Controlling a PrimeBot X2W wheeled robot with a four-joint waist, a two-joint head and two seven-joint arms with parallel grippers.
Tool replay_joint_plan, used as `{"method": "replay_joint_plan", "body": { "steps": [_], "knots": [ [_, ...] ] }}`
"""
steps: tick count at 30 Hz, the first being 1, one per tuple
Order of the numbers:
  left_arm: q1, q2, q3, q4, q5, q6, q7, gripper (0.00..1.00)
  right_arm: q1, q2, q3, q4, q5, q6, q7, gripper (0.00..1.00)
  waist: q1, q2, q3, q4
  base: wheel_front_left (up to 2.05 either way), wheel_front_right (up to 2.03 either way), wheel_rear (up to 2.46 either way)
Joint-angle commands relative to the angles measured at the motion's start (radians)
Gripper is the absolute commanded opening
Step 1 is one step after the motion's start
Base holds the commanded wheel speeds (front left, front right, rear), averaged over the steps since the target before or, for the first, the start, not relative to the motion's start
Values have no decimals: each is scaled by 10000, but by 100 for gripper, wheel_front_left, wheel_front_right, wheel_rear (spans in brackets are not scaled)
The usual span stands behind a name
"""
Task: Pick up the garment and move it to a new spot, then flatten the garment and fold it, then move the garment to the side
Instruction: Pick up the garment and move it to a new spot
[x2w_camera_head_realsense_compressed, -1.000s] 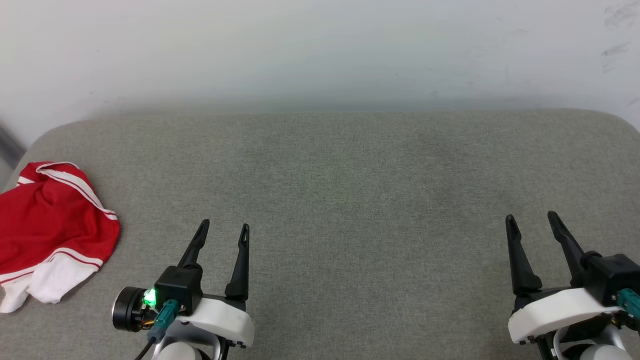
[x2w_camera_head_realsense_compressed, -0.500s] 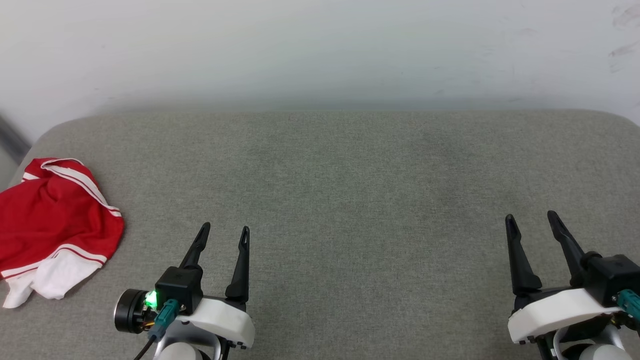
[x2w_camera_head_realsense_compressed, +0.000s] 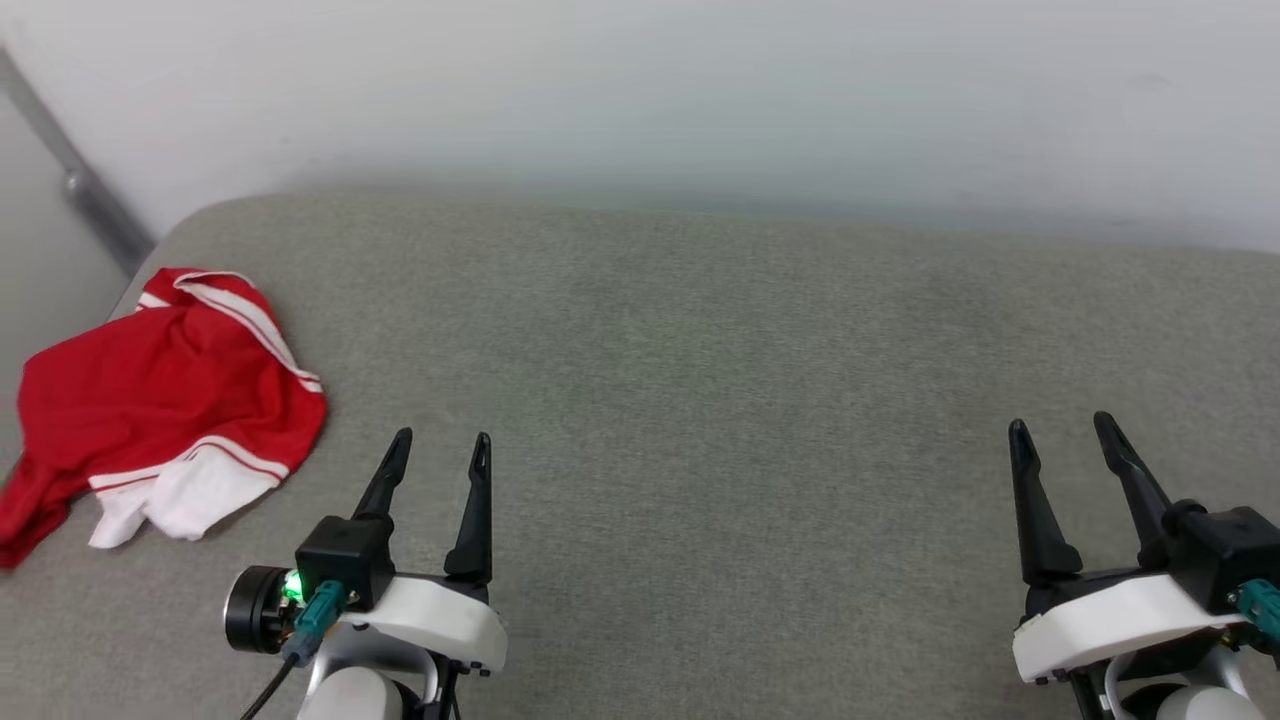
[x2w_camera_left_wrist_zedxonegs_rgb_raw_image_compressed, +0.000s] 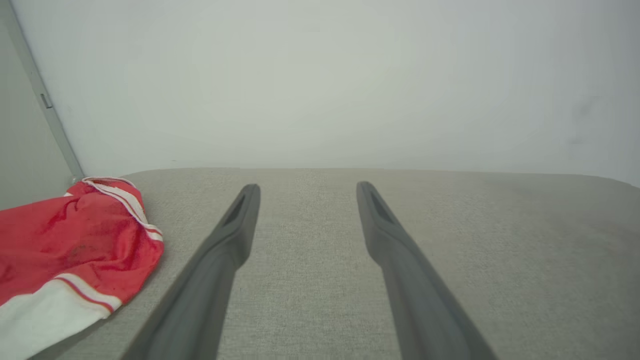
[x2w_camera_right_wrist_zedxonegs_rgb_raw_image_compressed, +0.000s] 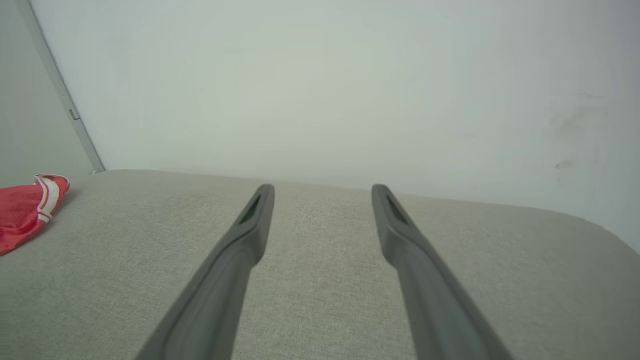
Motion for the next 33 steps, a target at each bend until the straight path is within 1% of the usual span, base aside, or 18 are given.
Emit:
{"method": "replay_joint_plan", "body": {
  "steps": [1,12,19,23,27,33],
  "knots": [
    [-167,4,71,5,-61,18,-27,100,23,34,35,-107,49,-3,22,100,0,0,103,551,0,0,0],
    [62,-54,731,-45,-332,128,-27,100,-109,32,435,-340,-65,-3,197,100,0,0,234,2761,0,0,0],
    [169,-88,1002,-85,-308,112,-27,100,-102,29,783,-447,-121,-3,362,100,0,0,241,3878,0,0,0],
    [212,-107,1089,-66,-294,77,-27,100,-144,26,921,-522,-100,-3,444,100,0,0,280,4347,0,0,0],
    [254,-129,1285,-254,-325,165,-27,100,-369,22,1212,-520,-191,-5,537,100,0,0,431,4434,0,0,0],
    [309,-140,1481,-392,-298,133,-27,100,-665,22,1423,-399,-295,-3,603,100,0,0,558,4465,0,0,0]
  ]
}}
